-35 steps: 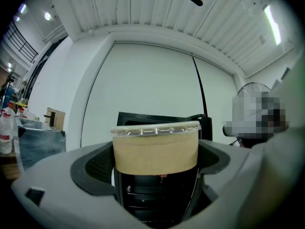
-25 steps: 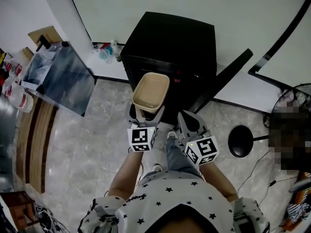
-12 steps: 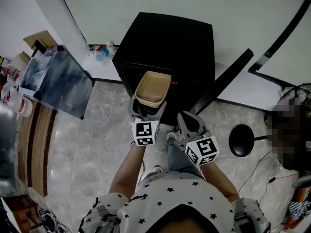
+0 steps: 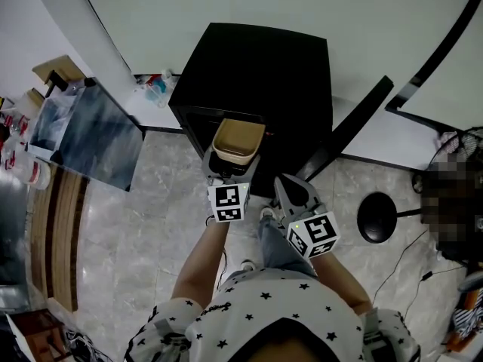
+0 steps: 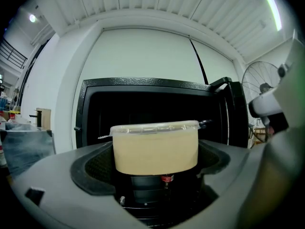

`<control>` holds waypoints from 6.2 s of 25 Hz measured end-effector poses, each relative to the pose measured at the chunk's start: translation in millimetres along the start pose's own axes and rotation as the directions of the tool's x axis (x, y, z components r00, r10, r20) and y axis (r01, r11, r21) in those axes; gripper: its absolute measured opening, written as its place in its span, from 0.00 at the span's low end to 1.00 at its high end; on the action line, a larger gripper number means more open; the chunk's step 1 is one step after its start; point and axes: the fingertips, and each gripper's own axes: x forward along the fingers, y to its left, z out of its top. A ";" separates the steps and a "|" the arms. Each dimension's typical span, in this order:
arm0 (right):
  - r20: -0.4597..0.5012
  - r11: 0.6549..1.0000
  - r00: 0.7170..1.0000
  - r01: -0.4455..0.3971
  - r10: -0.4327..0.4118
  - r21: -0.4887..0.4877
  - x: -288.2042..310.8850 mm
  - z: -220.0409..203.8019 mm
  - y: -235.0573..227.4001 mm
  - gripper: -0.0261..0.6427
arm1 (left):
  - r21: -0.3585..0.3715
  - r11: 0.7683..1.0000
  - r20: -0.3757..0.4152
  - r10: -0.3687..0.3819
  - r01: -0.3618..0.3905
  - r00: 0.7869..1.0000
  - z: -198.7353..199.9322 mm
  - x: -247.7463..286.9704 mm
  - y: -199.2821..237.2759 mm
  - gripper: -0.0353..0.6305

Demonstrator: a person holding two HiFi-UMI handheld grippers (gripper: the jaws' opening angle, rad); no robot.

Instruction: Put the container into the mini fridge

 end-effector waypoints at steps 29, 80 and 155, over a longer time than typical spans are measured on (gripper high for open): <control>-0.002 1.000 1.000 0.019 -0.019 0.021 12.0 0.0 -19.5 0.03 | 0.024 0.999 -0.136 -0.020 0.023 0.990 -29.7 76.5 -5.4 0.85; 0.027 1.000 0.999 0.019 -0.019 0.017 -26.9 6.2 13.4 0.03 | -0.019 0.999 -0.106 -0.037 0.035 0.994 -13.7 36.9 -17.1 0.86; 0.058 0.998 0.998 -0.036 0.039 -0.043 -122.4 -15.4 131.3 0.03 | -0.166 0.986 -0.102 -0.035 0.018 0.994 12.2 -263.7 -37.9 0.07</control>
